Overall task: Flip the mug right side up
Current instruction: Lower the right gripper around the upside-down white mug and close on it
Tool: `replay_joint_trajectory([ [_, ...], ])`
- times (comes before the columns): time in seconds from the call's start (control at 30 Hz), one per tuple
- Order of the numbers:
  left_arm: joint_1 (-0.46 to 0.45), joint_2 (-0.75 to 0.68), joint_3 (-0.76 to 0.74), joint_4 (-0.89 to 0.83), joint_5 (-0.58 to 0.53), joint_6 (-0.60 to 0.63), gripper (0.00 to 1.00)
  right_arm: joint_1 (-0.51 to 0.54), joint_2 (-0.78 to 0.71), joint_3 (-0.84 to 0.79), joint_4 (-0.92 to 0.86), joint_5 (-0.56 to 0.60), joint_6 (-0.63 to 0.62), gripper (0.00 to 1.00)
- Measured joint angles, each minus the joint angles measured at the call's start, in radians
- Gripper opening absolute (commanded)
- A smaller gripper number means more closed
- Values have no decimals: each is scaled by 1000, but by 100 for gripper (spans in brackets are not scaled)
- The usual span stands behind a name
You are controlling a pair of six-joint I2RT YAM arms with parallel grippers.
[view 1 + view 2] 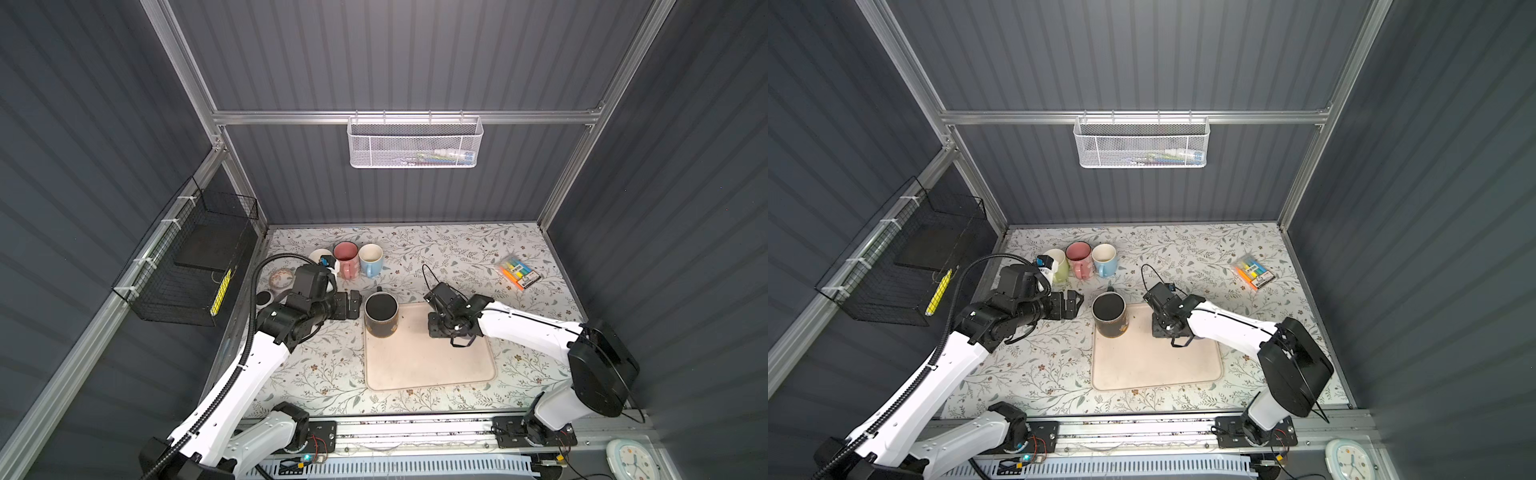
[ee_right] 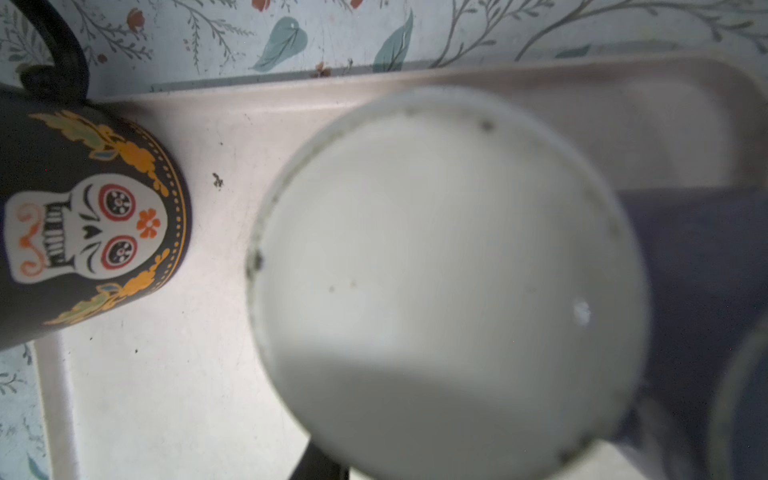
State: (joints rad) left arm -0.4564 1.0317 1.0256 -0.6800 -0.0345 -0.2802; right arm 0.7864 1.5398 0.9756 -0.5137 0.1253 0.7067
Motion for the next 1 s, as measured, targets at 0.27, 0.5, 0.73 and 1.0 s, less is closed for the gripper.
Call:
replay_joint_trajectory([
  [0.27,0,22,0,0,-11,0,100,6,-70,-99,128,-71,-9,12],
  [0.5,0,38,0,0,-18,0,100,25,-97,-153,197,-85,-10,24],
  [0.73,0,47,0,0,-18,-1,100,28,-134,-160,160,-45,17,39],
  [1.0,0,52,0,0,-18,-1,100,35,-138,-102,32,24,57,45],
])
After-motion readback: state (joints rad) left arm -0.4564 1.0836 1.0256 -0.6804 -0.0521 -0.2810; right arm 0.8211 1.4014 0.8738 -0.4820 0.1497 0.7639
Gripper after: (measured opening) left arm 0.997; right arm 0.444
